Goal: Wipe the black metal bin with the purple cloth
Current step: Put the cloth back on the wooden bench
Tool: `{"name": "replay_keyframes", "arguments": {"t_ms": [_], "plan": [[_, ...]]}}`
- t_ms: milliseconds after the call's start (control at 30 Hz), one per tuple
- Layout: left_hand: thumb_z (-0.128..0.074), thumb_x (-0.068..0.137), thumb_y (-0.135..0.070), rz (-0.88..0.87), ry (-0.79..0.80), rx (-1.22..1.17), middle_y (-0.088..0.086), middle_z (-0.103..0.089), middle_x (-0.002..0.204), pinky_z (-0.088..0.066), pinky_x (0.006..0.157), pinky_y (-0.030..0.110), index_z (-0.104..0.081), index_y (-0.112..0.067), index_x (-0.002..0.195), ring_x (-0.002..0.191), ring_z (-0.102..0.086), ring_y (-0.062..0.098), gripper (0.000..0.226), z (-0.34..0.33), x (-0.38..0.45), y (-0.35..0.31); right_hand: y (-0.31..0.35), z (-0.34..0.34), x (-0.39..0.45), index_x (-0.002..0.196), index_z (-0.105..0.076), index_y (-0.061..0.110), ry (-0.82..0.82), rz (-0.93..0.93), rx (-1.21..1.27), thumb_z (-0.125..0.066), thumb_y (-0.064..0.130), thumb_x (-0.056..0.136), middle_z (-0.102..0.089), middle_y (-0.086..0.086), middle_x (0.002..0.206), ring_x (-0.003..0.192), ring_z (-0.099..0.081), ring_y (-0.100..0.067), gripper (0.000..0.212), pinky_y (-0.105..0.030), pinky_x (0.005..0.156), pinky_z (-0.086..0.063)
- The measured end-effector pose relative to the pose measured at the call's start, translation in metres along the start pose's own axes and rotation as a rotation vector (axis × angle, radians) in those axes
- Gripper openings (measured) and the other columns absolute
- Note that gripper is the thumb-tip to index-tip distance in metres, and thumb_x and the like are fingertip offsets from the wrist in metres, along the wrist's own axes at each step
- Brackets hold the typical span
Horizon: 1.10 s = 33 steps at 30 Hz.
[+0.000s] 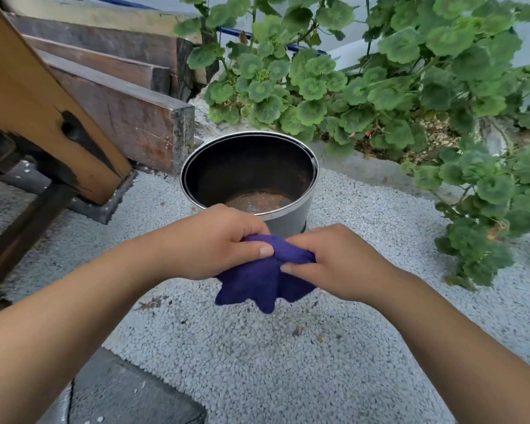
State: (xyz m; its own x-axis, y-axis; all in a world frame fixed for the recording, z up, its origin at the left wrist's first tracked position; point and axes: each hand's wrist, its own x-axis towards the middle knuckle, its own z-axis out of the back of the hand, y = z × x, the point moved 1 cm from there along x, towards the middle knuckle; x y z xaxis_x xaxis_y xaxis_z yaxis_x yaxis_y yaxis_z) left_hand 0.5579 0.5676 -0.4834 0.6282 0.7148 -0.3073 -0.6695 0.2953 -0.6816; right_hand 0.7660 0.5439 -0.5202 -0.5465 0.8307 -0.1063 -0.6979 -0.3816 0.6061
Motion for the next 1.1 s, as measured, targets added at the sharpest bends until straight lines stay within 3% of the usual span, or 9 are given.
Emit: {"name": "replay_keyframes", "arguments": {"t_ms": [100, 200, 333, 500, 600, 700, 833, 1000, 1100], "plan": [[-0.075, 0.077, -0.034, 0.018, 0.089, 0.248, -0.013, -0.059, 0.063, -0.037, 0.051, 0.012, -0.059, -0.031, 0.081, 0.061, -0.055, -0.002, 0.016, 0.017, -0.004, -0.007, 0.001, 0.021, 0.004, 0.086, -0.068, 0.021, 0.059, 0.063, 0.052, -0.063, 0.031, 0.086, -0.066, 0.011, 0.077, 0.075, -0.059, -0.002, 0.012, -0.025, 0.069, -0.046], [-0.072, 0.077, -0.026, 0.091, 0.027, 0.437, -0.014, -0.052, 0.061, -0.036, 0.055, 0.016, -0.054, -0.028, 0.076, 0.065, -0.052, -0.003, 0.018, 0.033, -0.011, -0.014, 0.003, 0.049, 0.001, 0.094, -0.058, 0.037, 0.027, -0.062, 0.045, -0.063, 0.027, 0.081, -0.062, 0.018, 0.068, 0.066, -0.056, 0.003, 0.017, -0.019, 0.059, -0.040], [-0.068, 0.085, -0.020, 0.167, -0.198, 0.285, -0.007, -0.066, 0.067, -0.040, 0.059, 0.025, -0.065, -0.022, 0.084, 0.067, -0.059, 0.009, 0.003, 0.062, -0.025, -0.033, 0.011, 0.098, -0.013, 0.080, -0.053, 0.040, 0.002, -0.164, 0.031, -0.061, 0.014, 0.078, -0.065, 0.011, 0.074, 0.070, -0.059, -0.010, 0.027, -0.027, 0.061, -0.046], [-0.065, 0.089, -0.013, 0.097, -0.504, 0.046, -0.009, -0.066, 0.072, -0.036, 0.058, 0.011, -0.066, -0.024, 0.086, 0.071, -0.057, 0.002, 0.012, 0.104, -0.052, -0.089, 0.054, 0.173, -0.035, 0.084, -0.061, 0.039, -0.165, -0.210, 0.122, -0.066, 0.010, 0.083, -0.068, 0.011, 0.076, 0.071, -0.058, -0.004, 0.029, -0.018, 0.065, -0.042], [-0.063, 0.089, -0.006, 0.095, -0.666, -0.118, -0.008, -0.067, 0.075, -0.038, 0.060, 0.008, -0.064, -0.026, 0.086, 0.071, -0.058, -0.001, 0.021, 0.137, -0.081, -0.131, 0.103, 0.224, -0.040, 0.091, -0.066, 0.030, -0.385, -0.181, 0.389, -0.068, -0.002, 0.083, -0.071, 0.017, 0.078, 0.073, -0.061, 0.004, 0.033, -0.012, 0.069, -0.046], [-0.062, 0.088, -0.003, 0.101, -0.797, -0.207, -0.018, -0.066, 0.075, -0.038, 0.063, 0.004, -0.062, -0.032, 0.086, 0.070, -0.056, -0.012, 0.029, 0.176, -0.121, -0.176, 0.156, 0.272, -0.041, 0.090, -0.064, 0.020, -0.475, -0.119, 0.650, -0.063, -0.013, 0.084, -0.072, 0.019, 0.072, 0.066, -0.063, 0.006, 0.033, -0.010, 0.064, -0.048], [-0.062, 0.085, -0.015, 0.149, -0.950, -0.307, -0.032, -0.065, 0.083, -0.042, 0.071, 0.009, -0.062, -0.042, 0.087, 0.077, -0.059, -0.008, 0.027, 0.231, -0.198, -0.238, 0.239, 0.330, -0.043, 0.086, -0.072, 0.027, -0.434, -0.041, 0.760, -0.067, -0.004, 0.084, -0.074, 0.010, 0.075, 0.067, -0.065, -0.002, 0.032, -0.015, 0.064, -0.050], [-0.062, 0.089, -0.004, 0.260, -1.065, -0.295, -0.031, -0.065, 0.081, -0.042, 0.057, 0.006, -0.062, -0.040, 0.086, 0.072, -0.058, -0.009, 0.037, 0.284, -0.317, -0.312, 0.361, 0.380, -0.043, 0.087, -0.073, 0.034, -0.311, 0.006, 0.817, -0.067, 0.005, 0.082, -0.074, 0.007, 0.078, 0.071, -0.065, -0.006, 0.030, -0.022, 0.068, -0.053], [-0.061, 0.090, -0.003, 0.337, -1.147, -0.299, -0.035, -0.064, 0.079, -0.039, 0.063, 0.004, -0.060, -0.040, 0.085, 0.072, -0.056, -0.014, 0.037, 0.299, -0.398, -0.355, 0.441, 0.392, -0.050, 0.084, -0.072, 0.035, -0.183, 0.062, 0.855, -0.066, 0.000, 0.085, -0.074, 0.006, 0.075, 0.069, -0.064, -0.008, 0.035, -0.023, 0.066, -0.053]]}}
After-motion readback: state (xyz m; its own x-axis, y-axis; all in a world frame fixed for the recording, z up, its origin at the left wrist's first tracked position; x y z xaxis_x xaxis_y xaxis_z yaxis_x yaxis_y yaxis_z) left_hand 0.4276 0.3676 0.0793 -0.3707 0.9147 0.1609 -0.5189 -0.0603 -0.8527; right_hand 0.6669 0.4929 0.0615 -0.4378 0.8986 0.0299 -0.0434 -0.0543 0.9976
